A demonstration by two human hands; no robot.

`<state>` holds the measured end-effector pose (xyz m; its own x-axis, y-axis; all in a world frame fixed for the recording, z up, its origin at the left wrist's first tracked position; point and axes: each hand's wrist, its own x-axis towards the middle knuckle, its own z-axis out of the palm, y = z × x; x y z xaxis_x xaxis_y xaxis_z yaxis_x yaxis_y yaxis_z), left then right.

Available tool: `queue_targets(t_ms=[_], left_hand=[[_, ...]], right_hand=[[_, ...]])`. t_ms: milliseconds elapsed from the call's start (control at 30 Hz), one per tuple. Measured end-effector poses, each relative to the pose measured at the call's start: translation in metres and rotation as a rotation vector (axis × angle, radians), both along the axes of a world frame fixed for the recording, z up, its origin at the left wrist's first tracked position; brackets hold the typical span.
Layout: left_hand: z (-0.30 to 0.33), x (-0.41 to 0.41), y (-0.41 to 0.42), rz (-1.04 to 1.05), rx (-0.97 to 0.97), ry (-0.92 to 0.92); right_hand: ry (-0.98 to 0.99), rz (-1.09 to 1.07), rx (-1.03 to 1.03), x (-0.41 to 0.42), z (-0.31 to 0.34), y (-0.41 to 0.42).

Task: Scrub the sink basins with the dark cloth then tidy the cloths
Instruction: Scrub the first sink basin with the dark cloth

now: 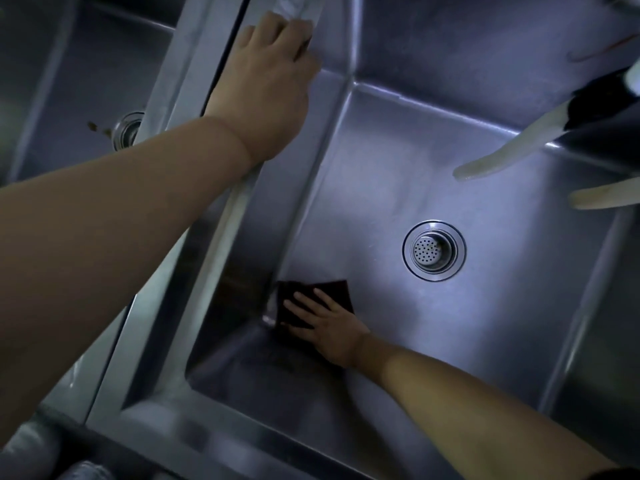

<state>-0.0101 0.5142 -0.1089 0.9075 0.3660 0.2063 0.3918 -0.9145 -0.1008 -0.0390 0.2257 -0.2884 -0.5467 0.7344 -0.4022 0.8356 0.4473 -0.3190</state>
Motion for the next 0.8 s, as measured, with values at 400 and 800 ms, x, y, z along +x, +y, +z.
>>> queue_targets(t_ms=[400, 800], left_hand=[[0.000, 0.001, -0.001, -0.042, 0.013, 0.023], [-0.002, 0.002, 0.000, -0.046, 0.027, 0.046]], right_hand=[[-0.136, -0.096, 0.081, 0.069, 0.002, -0.089], [-0.114, -0.453, 0.143, 0.066, -0.017, 0.094]])
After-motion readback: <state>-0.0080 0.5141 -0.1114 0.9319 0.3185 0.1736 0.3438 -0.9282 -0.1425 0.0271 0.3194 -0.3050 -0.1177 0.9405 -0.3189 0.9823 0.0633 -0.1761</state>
